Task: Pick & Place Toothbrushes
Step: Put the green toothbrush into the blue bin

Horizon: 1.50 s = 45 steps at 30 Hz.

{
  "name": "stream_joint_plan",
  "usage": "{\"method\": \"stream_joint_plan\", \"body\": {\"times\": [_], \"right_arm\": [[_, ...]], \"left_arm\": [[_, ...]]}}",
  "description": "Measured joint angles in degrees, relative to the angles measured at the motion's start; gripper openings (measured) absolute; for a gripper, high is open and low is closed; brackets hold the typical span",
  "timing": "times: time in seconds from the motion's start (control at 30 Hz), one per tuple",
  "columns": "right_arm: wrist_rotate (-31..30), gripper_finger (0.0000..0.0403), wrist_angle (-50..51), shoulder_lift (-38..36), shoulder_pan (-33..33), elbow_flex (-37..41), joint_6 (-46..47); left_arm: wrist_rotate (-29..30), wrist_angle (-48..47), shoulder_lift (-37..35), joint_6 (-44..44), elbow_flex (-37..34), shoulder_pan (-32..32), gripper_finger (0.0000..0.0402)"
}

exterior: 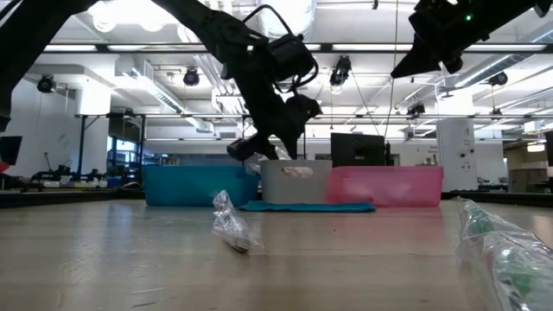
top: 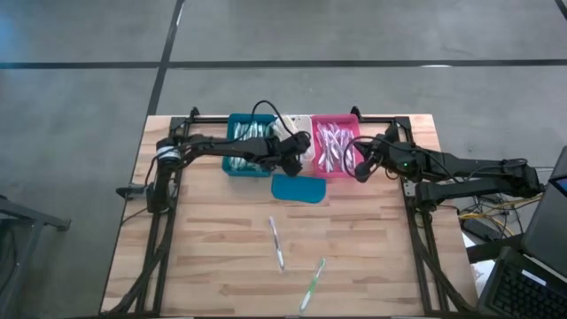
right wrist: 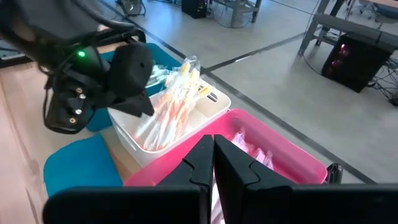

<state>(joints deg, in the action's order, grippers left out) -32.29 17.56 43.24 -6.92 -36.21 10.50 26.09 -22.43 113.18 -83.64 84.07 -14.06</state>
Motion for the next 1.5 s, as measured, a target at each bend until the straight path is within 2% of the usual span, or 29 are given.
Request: {"method": "stream_joint_plan", "body": {"times": [0.13, 0.2, 0.4, 0.67, 0.8, 0.93, 1.0, 1.23, 1.5], "right_arm": [[0.0, 0.0008, 0.53, 0.0, 0.0, 0.0, 0.0], [0.0, 0.0008, 0.55, 0.0, 0.0, 0.0, 0.0], [-0.01, 0.0008, 0.65, 0.02, 0.0, 0.0, 0.12], [0.77, 0.0008, 0.66, 0.02, 0.0, 0.0, 1.29], [1.61, 0.0008, 0.68, 0.02, 0.02, 0.0, 1.53], [2.85, 0.0008, 0.66, 0.04, 0.02, 0.0, 1.53], [2.89, 0.0008, 0.66, 0.04, 0.02, 0.0, 1.51], [2.95, 0.0008, 0.66, 0.04, 0.02, 0.0, 1.51], [2.95, 0.0008, 0.58, 0.04, 0.02, 0.0, 1.52]], "left_arm": [[6.1, -3.42, -0.35, -0.55, 0.0, 2.0, 0.0154], [7.35, -4.66, -1.0, -0.58, 0.0, 2.91, 0.0154], [7.68, -4.62, -5.65, 0.17, 0.0, 5.84, 0.0152], [7.45, -7.24, -12.31, 6.51, 0.01, 10.41, 0.0151], [4.47, -11.15, -14.87, 14.6, 0.02, 11.82, 0.0151], [-4.05, -16.42, -16.45, 24.65, 0.02, 12.99, 0.0151], [-6.3, -18.77, -16.65, 28.31, 0.02, 14.17, 0.0151], [-7.09, -24.79, -16.27, 36.12, -1.27, 20.69, 0.0151], [-7.15, -21.66, -15.8, 37.3, -5.24, 29.5, 0.0149]]}}
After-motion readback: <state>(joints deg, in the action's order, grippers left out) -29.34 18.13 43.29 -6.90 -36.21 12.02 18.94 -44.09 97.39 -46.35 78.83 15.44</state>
